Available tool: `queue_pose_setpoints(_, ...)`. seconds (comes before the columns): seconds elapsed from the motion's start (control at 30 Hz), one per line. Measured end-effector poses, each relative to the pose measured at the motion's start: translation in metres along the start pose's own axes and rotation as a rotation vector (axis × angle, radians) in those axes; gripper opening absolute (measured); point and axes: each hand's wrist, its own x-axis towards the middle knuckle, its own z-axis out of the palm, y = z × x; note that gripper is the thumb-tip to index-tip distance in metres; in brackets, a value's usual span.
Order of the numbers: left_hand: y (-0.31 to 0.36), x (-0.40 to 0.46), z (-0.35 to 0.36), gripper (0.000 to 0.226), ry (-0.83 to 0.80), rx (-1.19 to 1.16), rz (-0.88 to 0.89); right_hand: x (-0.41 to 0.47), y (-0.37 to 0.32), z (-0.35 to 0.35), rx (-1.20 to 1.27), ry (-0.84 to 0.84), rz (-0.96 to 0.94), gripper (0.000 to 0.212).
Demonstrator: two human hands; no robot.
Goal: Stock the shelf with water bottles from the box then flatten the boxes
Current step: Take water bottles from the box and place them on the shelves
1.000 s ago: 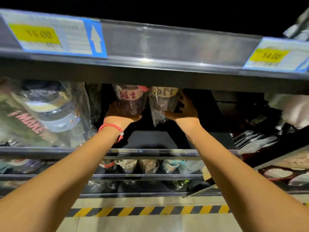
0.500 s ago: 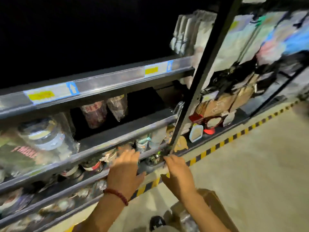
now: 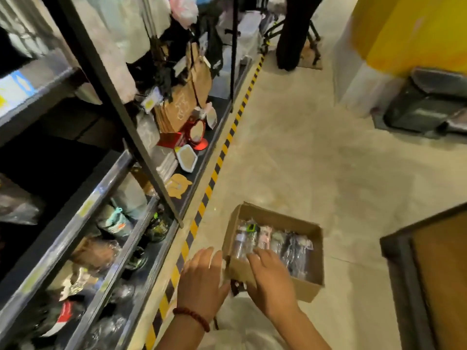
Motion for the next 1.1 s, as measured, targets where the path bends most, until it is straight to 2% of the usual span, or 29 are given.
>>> queue_pose_setpoints(0.1, 0.025, 0.013, 0.002, 0.074, -0.019, -0.012, 0.076, -0.020, 0.027, -0.002, 0.023, 0.017, 0.125, 0.065)
queue_pose_setpoints(0.27, 0.063, 0.040, 0.002, 0.064, -0.108, -0.057, 0.119, -0.033, 0.062, -0.010, 0.097, 0.028, 0.283, 0.063)
queue_pose_setpoints(0.37, 0.081, 0.068, 0.018, 0.068, -0.100, -0.007, 0.160, -0.033, 0.092, -0.007, 0.148, 0.024, 0.355, 0.060)
queue_pose_setpoints(0.47, 0.107, 0.099, 0.029, 0.070, -0.216, -0.060, 0.123, -0.025, 0.129, -0.003, 0.145, -0.018, 0.401, 0.057)
queue_pose_setpoints(0.67, 0.143, 0.174, 0.080, 0.068, -0.282, -0.176, -0.016, 0.020, 0.206, 0.021, 0.211, -0.129, 0.421, 0.058)
queue_pose_setpoints(0.73, 0.150, 0.203, 0.102, 0.063, -0.308, -0.216, -0.077, 0.042, 0.231, 0.031, 0.238, -0.194, 0.421, 0.049)
queue_pose_setpoints(0.8, 0.154, 0.232, 0.126, 0.058, -0.338, -0.276, -0.126, 0.065, 0.259, 0.053, 0.263, -0.262, 0.409, 0.041)
queue_pose_setpoints(0.97, 0.153, 0.295, 0.206, 0.054, -0.395, -0.259, -0.233, 0.112, 0.319, 0.142, 0.379, -0.281, 0.570, 0.046)
queue_pose_setpoints(1.1, 0.136, 0.334, 0.294, 0.065, -0.496, -0.274, -0.323, 0.136, 0.365, 0.233, 0.406, -0.353, 0.682, 0.031)
